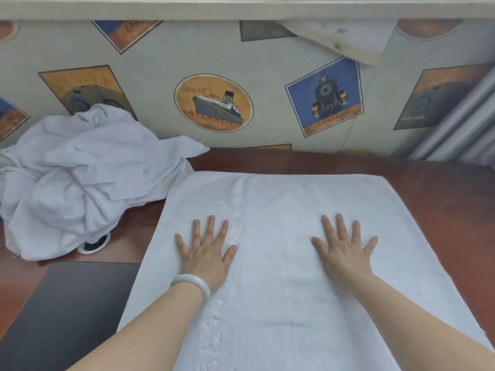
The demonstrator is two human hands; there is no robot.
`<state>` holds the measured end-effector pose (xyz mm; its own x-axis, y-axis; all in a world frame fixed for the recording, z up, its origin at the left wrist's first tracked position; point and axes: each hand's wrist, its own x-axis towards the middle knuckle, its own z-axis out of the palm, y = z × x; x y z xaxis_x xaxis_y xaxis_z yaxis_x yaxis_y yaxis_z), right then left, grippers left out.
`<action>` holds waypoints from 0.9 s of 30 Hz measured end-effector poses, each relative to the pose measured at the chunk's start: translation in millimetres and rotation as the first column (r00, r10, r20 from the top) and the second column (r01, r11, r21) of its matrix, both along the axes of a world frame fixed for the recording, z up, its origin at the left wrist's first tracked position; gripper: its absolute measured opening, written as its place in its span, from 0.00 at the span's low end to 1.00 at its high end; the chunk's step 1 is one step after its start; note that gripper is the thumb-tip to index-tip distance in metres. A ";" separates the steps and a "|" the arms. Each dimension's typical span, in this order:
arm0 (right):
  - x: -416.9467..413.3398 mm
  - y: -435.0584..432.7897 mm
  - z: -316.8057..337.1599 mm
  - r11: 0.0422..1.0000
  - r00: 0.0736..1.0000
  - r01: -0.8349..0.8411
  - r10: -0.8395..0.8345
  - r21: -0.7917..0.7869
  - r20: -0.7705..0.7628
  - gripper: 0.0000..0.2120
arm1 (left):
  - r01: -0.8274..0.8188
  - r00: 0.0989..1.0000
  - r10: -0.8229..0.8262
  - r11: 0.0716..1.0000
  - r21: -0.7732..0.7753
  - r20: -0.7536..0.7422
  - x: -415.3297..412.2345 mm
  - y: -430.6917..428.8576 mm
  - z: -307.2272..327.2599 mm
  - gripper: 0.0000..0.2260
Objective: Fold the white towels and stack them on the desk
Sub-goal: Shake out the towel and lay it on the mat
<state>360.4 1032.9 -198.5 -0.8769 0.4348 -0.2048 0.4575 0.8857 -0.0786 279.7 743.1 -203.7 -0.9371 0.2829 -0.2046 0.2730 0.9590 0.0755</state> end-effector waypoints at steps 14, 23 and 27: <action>-91.2 43.9 -17.1 0.998 0.998 0.038 -0.035 0.053 -0.052 0.32 | 0.015 0.998 -0.016 1.000 -0.018 -0.065 -93.8 36.0 -5.9 0.30; -23.4 -46.0 -6.5 0.988 0.953 -0.147 0.155 0.051 -0.262 0.30 | 0.247 0.960 -0.225 0.961 0.128 -0.164 5.9 43.5 -0.9 0.30; 63.7 -72.1 -27.5 0.988 0.968 -0.155 0.151 -0.004 -0.201 0.30 | 0.237 0.964 -0.222 0.967 0.091 -0.148 85.4 -0.3 -14.4 0.27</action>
<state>424.1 960.8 -226.0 -0.9566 0.2901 -0.0265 0.2902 0.9413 -0.1724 365.0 742.8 -218.1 -0.8610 0.5072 -0.0374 0.4998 0.8575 0.1217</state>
